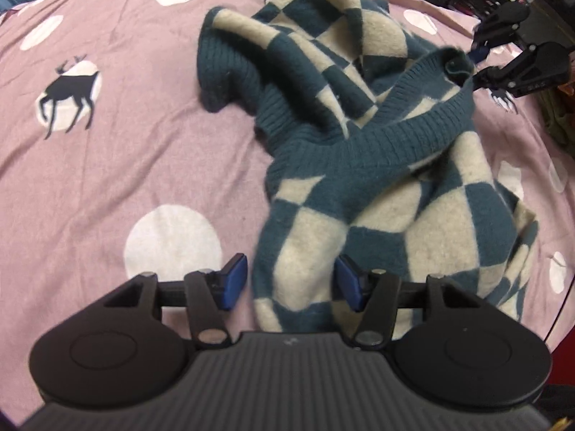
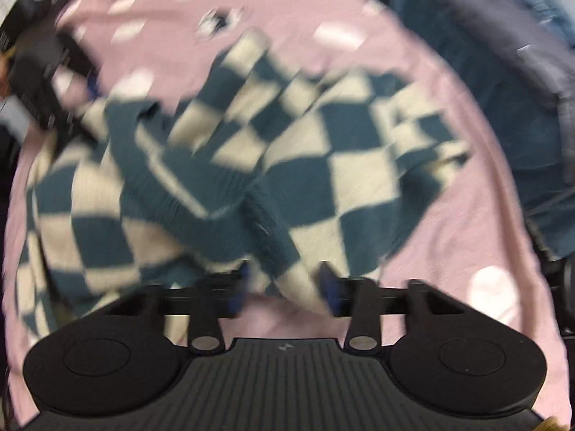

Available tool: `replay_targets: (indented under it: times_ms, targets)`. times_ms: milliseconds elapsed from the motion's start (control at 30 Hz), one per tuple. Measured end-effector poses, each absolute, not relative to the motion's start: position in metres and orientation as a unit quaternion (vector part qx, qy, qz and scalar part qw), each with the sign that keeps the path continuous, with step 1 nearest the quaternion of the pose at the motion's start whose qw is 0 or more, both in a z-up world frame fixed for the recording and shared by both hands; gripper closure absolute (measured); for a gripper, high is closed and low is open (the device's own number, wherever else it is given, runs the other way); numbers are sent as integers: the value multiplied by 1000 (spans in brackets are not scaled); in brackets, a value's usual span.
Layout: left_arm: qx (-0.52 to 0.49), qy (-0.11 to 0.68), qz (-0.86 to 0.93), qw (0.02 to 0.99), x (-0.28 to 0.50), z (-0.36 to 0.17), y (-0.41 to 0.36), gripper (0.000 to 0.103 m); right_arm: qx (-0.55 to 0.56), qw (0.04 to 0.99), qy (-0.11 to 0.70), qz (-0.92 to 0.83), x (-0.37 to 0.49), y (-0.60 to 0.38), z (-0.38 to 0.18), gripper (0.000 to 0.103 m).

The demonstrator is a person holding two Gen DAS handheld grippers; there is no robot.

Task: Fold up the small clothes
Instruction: 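Lift the sweater high with both grippers and shake it out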

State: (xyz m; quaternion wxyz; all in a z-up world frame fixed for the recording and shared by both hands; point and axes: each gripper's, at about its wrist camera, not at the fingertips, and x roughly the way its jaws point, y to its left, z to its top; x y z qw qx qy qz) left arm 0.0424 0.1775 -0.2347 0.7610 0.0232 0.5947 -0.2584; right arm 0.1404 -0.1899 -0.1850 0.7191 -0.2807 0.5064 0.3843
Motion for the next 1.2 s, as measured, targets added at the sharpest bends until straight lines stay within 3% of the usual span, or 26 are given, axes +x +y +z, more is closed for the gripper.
replay_targets:
  times_ms: [67, 100, 167, 200, 300, 500, 700, 1000, 1200]
  targets:
    - [15, 603, -261, 753, 49, -240, 177, 51, -279, 706, 520, 392, 142, -188, -189, 86]
    - [24, 603, -262, 753, 51, -241, 174, 52, -273, 701, 526, 396, 142, -187, -188, 88]
    - [32, 594, -272, 757, 52, -241, 169, 70, -262, 707, 526, 393, 138, -187, -179, 90]
    - [26, 592, -280, 755, 53, -239, 166, 88, -255, 715, 523, 388, 135, -189, -173, 91]
    - [33, 557, -263, 787, 47, -222, 162, 92, -218, 749, 513, 358, 123, -197, -150, 92]
    - [-62, 468, -203, 858, 22, -154, 189, 94, -89, 827, 455, 320, 74, -217, -83, 93]
    - [-135, 343, -164, 915, 3, -41, 226, 95, -25, 889, 346, 300, 0, -209, 10, 93]
    - [-112, 92, -183, 972, -36, 159, 250, 95, 30, 926, 177, 332, -70, -192, 160, 93]
    - [-80, 8, -205, 975, -65, 224, 244, 94, 27, 941, 84, 325, -93, -191, 208, 93]
